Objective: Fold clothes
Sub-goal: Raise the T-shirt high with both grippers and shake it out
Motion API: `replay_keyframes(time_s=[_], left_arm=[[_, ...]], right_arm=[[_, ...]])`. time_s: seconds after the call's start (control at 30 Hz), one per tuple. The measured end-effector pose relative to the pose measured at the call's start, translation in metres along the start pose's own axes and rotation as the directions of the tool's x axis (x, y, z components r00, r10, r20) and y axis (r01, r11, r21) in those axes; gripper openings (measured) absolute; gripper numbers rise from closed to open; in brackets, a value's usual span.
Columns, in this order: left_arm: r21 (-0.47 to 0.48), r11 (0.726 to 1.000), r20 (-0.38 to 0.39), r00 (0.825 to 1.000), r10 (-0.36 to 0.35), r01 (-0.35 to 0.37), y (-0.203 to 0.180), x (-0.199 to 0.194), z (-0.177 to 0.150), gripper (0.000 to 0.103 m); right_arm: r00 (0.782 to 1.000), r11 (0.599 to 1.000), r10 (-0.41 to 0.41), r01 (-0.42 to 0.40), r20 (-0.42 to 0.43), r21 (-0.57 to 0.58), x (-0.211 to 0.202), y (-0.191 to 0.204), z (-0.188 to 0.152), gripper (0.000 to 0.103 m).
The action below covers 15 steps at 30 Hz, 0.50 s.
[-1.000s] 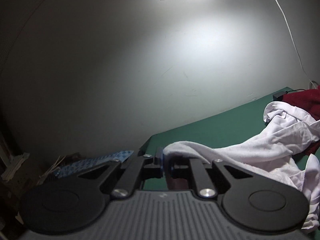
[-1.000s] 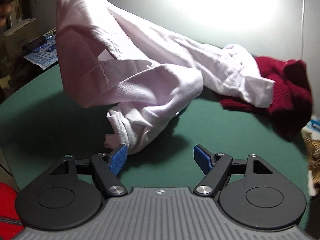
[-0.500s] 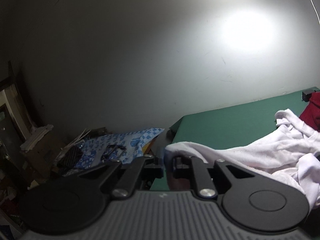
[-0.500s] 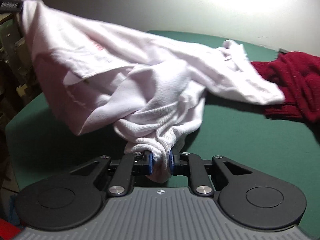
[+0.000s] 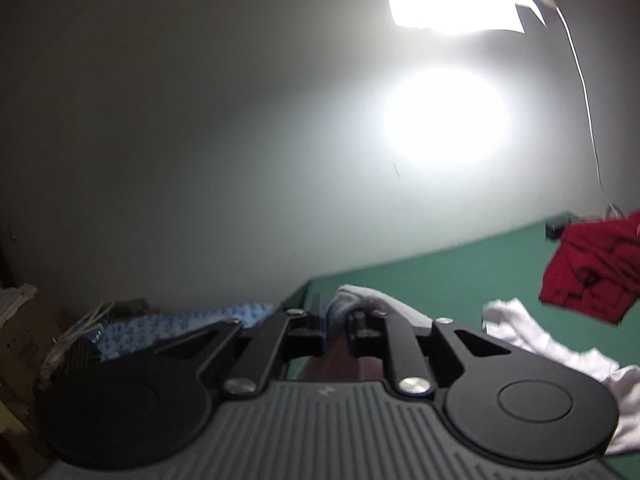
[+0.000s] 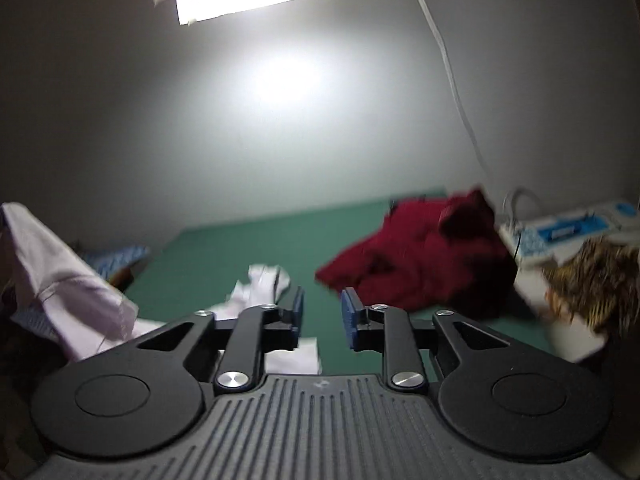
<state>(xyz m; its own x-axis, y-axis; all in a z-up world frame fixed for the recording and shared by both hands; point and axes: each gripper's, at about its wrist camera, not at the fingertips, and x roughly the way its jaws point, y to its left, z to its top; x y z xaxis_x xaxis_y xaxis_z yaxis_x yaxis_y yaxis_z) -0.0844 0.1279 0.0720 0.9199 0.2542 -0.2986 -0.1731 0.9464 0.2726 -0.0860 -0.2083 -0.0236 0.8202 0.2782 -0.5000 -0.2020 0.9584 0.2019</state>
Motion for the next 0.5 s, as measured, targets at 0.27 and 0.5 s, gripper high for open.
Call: replay_keyframes(time_s=[0.27, 0.5], left_arm=[[0.033, 0.999, -0.127, 0.992, 0.013, -0.009, 0.018, 0.028, -0.045, 0.014], [0.050, 0.999, -0.224, 0.974, 0.028, -0.017, 0.033, 0.048, -0.079, 0.014]], right_arm=[[0.975, 0.932, -0.176, 0.121, -0.137, -0.342, 0.063, 0.061, -0.085, 0.064], [0.975, 0.849, -0.196, 0.116, -0.102, -0.516, 0.116, 0.080, -0.079, 0.055]])
